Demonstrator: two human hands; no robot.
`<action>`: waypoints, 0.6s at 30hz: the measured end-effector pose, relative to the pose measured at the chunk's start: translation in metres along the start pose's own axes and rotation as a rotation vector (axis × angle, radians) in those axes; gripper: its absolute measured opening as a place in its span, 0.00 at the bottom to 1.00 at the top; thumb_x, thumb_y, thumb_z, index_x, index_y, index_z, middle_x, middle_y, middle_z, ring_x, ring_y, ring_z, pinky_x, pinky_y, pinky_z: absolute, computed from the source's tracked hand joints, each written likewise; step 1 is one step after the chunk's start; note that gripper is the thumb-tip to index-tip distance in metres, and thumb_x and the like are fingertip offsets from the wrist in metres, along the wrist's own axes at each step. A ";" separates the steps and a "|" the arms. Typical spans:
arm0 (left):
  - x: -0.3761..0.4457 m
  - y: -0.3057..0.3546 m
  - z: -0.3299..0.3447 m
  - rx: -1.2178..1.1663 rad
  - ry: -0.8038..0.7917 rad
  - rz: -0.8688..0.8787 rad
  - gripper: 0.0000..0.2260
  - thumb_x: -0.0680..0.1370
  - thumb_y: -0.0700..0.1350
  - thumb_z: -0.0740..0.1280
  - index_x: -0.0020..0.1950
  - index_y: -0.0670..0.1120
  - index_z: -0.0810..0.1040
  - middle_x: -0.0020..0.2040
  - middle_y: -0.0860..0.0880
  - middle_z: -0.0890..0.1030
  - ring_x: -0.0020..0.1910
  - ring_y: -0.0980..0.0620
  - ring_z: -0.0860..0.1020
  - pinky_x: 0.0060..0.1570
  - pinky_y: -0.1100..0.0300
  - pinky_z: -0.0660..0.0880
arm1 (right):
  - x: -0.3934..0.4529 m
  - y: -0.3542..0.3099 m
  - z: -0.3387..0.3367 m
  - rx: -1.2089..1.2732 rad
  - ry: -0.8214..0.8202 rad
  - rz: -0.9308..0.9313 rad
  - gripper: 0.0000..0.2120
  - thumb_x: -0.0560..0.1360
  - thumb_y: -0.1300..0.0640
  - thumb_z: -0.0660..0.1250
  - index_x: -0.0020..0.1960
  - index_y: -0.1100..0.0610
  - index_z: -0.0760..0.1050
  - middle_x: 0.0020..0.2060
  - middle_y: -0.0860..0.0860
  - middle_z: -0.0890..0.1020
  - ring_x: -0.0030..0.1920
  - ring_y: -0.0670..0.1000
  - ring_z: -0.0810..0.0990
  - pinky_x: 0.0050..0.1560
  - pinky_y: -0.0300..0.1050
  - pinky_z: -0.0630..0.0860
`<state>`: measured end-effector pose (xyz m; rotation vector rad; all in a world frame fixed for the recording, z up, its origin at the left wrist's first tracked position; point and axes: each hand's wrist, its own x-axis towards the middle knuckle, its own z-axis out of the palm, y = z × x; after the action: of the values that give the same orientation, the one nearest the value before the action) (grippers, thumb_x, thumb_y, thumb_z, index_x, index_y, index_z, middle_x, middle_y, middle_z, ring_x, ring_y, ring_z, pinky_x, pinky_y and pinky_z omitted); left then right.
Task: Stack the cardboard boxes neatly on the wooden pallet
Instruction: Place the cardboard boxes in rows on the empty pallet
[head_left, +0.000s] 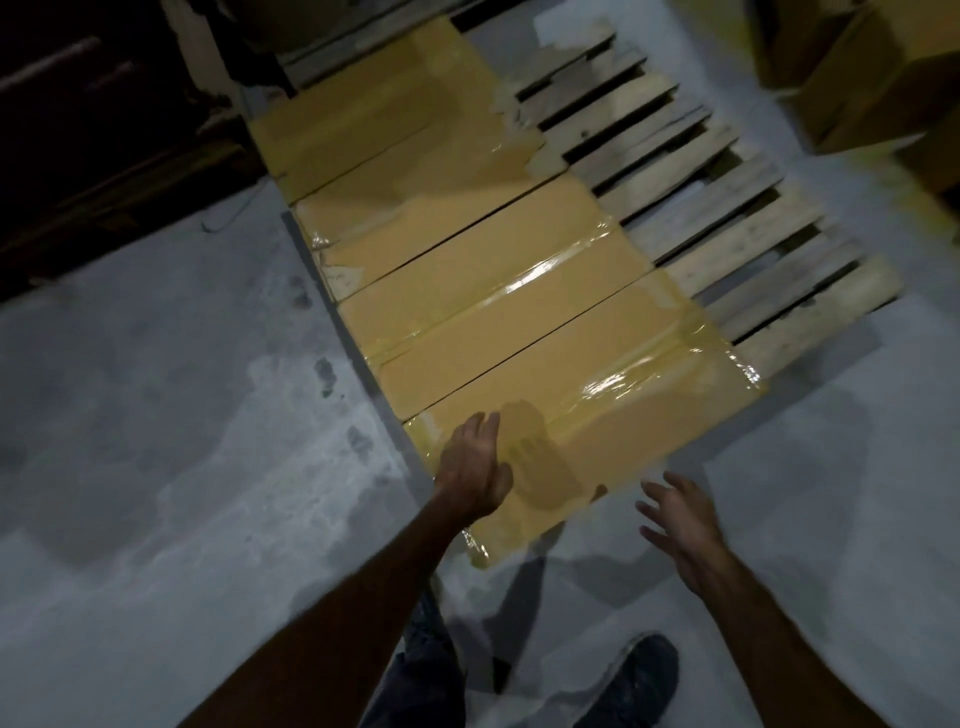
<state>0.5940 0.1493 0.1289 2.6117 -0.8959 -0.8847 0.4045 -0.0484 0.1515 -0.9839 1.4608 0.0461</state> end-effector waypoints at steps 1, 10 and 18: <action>0.007 0.008 -0.004 0.026 0.000 0.040 0.36 0.80 0.48 0.69 0.83 0.39 0.59 0.80 0.35 0.66 0.77 0.36 0.66 0.74 0.40 0.70 | 0.004 -0.005 -0.005 -0.003 0.007 -0.007 0.27 0.84 0.62 0.66 0.81 0.57 0.63 0.70 0.59 0.77 0.64 0.59 0.80 0.61 0.59 0.79; 0.125 0.012 0.003 0.149 -0.082 0.097 0.41 0.82 0.57 0.66 0.85 0.40 0.49 0.85 0.39 0.53 0.83 0.35 0.54 0.79 0.37 0.61 | 0.083 -0.006 -0.006 0.014 0.055 -0.088 0.34 0.81 0.56 0.71 0.83 0.58 0.60 0.76 0.56 0.71 0.72 0.59 0.73 0.71 0.65 0.73; 0.142 -0.007 0.025 0.187 -0.194 -0.002 0.48 0.81 0.61 0.67 0.86 0.44 0.39 0.86 0.45 0.38 0.84 0.38 0.41 0.81 0.36 0.52 | 0.109 0.005 0.020 -0.027 0.134 -0.058 0.15 0.77 0.60 0.71 0.60 0.58 0.71 0.55 0.57 0.78 0.54 0.59 0.78 0.61 0.65 0.80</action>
<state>0.6712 0.0660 0.0404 2.7166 -1.0730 -1.1206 0.4376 -0.0910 0.0545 -1.0680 1.5566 -0.0435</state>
